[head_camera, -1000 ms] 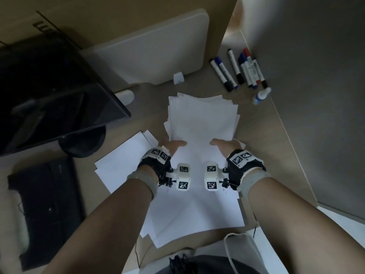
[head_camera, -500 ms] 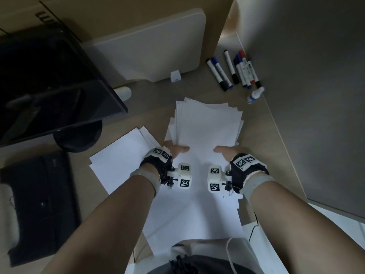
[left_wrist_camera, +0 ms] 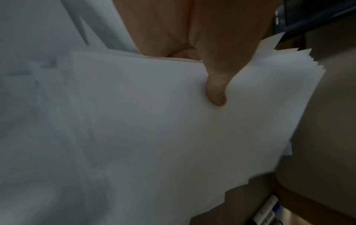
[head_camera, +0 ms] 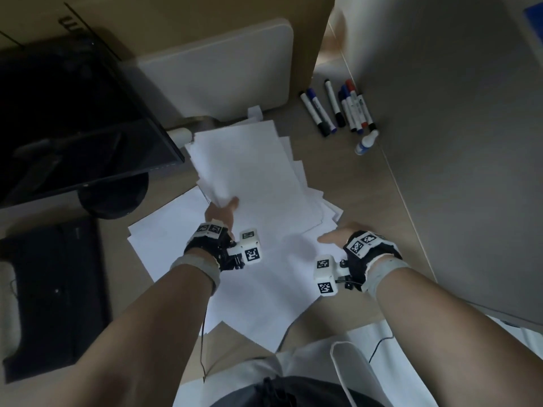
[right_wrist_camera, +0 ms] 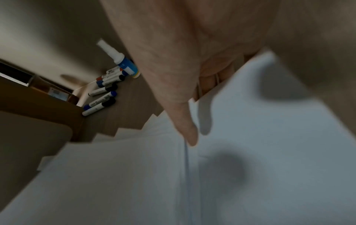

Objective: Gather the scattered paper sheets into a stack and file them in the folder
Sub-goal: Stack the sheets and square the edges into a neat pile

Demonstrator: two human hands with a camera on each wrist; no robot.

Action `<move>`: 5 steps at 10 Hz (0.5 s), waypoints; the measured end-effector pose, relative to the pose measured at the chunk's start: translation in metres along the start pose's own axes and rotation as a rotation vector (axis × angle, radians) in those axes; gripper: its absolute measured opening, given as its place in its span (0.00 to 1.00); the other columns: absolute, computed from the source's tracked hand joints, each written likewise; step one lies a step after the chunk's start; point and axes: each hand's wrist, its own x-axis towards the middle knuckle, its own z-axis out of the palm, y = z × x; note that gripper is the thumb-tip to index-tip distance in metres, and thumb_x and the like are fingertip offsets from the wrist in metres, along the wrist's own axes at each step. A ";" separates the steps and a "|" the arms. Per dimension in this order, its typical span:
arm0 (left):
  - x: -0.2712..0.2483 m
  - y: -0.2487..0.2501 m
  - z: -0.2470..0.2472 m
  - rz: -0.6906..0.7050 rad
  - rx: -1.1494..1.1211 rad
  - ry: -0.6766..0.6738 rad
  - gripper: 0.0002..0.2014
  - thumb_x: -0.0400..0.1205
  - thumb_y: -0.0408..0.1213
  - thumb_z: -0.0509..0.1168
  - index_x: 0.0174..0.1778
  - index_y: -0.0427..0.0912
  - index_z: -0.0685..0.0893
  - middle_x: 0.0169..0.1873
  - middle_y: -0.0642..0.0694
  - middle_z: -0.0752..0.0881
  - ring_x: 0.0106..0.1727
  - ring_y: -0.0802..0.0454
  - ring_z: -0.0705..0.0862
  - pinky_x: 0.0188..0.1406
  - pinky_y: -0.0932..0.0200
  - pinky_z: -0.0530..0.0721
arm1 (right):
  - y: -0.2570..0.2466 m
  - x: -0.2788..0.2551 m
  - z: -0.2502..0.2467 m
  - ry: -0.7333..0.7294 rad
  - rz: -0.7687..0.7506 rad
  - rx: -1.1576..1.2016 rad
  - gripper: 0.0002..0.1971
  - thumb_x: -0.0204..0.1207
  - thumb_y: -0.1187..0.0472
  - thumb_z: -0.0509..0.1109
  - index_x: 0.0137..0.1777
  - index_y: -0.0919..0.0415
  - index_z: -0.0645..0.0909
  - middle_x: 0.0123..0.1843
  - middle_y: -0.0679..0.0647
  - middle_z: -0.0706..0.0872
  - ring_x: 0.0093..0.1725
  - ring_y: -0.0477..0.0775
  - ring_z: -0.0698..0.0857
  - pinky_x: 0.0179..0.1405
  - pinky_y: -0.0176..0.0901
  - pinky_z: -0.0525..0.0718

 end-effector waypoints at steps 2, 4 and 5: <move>-0.004 -0.032 -0.005 -0.026 0.119 0.103 0.31 0.83 0.50 0.64 0.77 0.34 0.70 0.72 0.39 0.77 0.71 0.38 0.76 0.60 0.53 0.72 | 0.033 0.015 0.002 0.007 0.073 0.164 0.21 0.77 0.47 0.72 0.64 0.59 0.82 0.50 0.56 0.86 0.46 0.56 0.82 0.43 0.41 0.79; -0.013 -0.054 0.005 -0.134 0.187 0.063 0.35 0.84 0.39 0.64 0.84 0.41 0.54 0.78 0.31 0.67 0.76 0.35 0.71 0.71 0.48 0.72 | 0.069 0.035 0.024 -0.055 0.188 0.335 0.29 0.62 0.35 0.78 0.53 0.56 0.83 0.38 0.54 0.85 0.35 0.57 0.82 0.50 0.48 0.83; -0.023 -0.055 0.009 -0.181 0.097 0.007 0.35 0.81 0.46 0.67 0.81 0.35 0.63 0.78 0.34 0.68 0.77 0.35 0.71 0.72 0.43 0.72 | 0.071 0.029 0.034 -0.105 0.147 0.334 0.17 0.70 0.42 0.77 0.53 0.50 0.82 0.51 0.56 0.83 0.38 0.56 0.80 0.51 0.48 0.83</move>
